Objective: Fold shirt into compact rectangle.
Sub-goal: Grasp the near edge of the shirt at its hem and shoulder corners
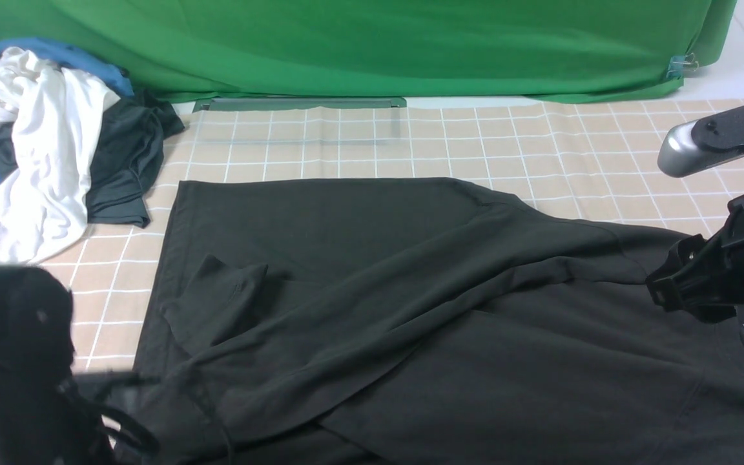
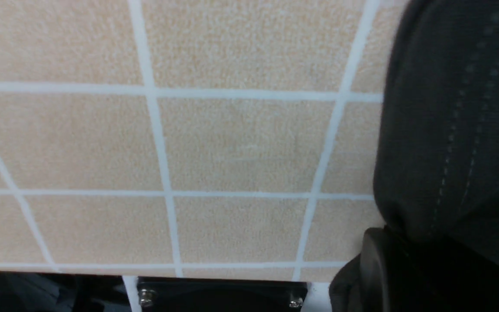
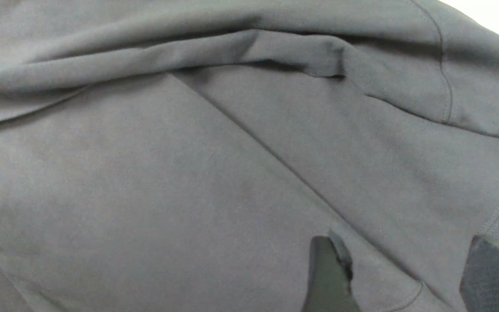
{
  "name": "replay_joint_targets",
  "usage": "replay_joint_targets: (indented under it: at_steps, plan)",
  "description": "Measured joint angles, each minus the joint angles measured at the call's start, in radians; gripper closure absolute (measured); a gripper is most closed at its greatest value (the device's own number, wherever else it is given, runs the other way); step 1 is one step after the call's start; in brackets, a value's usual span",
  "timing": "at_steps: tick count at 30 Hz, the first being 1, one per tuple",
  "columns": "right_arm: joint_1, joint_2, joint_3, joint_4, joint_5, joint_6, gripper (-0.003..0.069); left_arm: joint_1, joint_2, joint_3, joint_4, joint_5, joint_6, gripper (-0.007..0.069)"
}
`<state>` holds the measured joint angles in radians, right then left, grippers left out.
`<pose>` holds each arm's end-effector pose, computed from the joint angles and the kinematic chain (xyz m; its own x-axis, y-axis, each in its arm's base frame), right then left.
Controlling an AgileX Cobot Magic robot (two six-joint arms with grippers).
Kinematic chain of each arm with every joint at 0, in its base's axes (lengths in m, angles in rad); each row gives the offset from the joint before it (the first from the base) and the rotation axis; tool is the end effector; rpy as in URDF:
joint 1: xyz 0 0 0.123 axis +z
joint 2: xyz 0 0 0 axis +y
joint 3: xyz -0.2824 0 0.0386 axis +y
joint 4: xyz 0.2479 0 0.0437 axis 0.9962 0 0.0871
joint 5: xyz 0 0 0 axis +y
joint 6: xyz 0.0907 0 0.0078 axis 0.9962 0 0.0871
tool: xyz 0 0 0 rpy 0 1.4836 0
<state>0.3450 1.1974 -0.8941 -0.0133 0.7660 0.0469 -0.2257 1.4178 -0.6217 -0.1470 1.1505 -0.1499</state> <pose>0.2196 0.0780 0.2919 -0.7945 -0.2459 -0.5552 -0.3039 0.9526 0.0131 0.1672 -0.0509 0.1748 -0.9535 0.0067 0.3013 -0.0141 0.9977 -0.0669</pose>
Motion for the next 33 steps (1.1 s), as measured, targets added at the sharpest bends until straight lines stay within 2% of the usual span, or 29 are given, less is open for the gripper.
replay_joint_targets:
  at_steps: [4, 11, 18, 21, 26, 31, 33]
  plan:
    - [0.000, 0.000, 0.000, 0.000, -0.003, -0.001, 0.0214, 0.000, -0.106, -0.114, 0.005, 0.016, -0.008, 0.0604]
    - [0.000, 0.000, 0.000, 0.000, -0.007, -0.002, 0.0214, 0.000, -0.129, -0.233, 0.004, 0.018, -0.009, 0.0604]
    - [0.000, 0.000, 0.000, 0.000, 0.001, -0.031, 0.0214, 0.000, -0.100, -0.322, 0.007, -0.086, -0.009, 0.0604]
    - [0.000, 0.000, 0.000, 0.000, 0.058, -0.055, 0.0214, 0.000, -0.078, -0.343, 0.007, -0.120, -0.009, 0.0604]
    - [0.000, 0.000, 0.023, 0.019, 0.182, -0.136, 0.0214, 0.016, -0.044, -0.381, 0.001, -0.173, -0.009, 0.0604]
    - [0.024, 0.030, 0.097, 0.136, 0.205, -0.271, 0.0198, 0.082, -0.021, -0.394, -0.027, -0.185, -0.022, 0.0604]
    - [0.072, 0.063, 0.149, 0.164, 0.188, -0.324, 0.0142, 0.106, -0.011, -0.395, -0.037, -0.181, -0.005, 0.0604]
